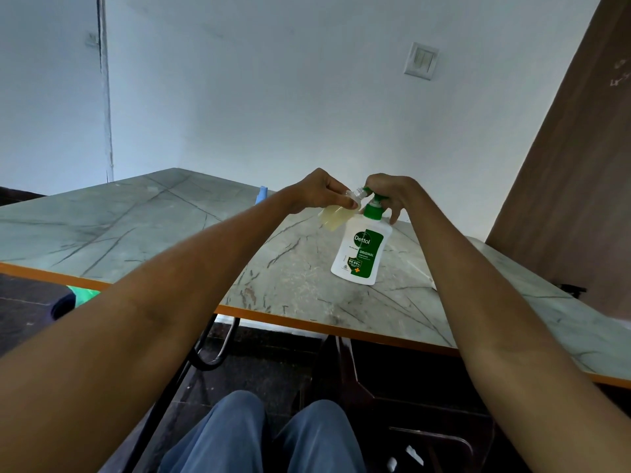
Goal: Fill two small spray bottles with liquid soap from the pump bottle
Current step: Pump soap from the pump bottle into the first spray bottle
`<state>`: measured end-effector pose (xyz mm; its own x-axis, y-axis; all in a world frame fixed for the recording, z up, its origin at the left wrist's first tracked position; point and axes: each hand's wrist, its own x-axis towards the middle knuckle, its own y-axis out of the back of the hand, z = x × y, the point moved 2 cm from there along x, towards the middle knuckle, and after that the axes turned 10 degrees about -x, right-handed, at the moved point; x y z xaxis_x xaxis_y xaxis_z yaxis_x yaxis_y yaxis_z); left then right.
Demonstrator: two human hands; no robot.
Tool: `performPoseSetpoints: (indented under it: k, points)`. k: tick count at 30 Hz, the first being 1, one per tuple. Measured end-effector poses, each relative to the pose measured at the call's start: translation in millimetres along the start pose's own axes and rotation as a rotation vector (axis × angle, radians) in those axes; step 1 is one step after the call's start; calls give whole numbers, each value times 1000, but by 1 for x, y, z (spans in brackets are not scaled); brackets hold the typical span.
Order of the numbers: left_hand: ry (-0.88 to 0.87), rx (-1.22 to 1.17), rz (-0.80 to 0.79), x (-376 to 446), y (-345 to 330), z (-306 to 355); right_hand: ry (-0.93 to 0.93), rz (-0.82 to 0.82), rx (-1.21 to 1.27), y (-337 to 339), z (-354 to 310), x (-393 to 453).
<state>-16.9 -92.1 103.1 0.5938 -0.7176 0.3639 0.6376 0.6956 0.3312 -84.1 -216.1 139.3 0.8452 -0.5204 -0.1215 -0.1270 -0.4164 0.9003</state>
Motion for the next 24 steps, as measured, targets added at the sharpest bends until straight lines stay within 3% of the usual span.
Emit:
performPoseSetpoints:
  k: [24]
  points:
    - [14, 8, 7, 4, 0, -4, -17, -6, -21, -3, -3, -5]
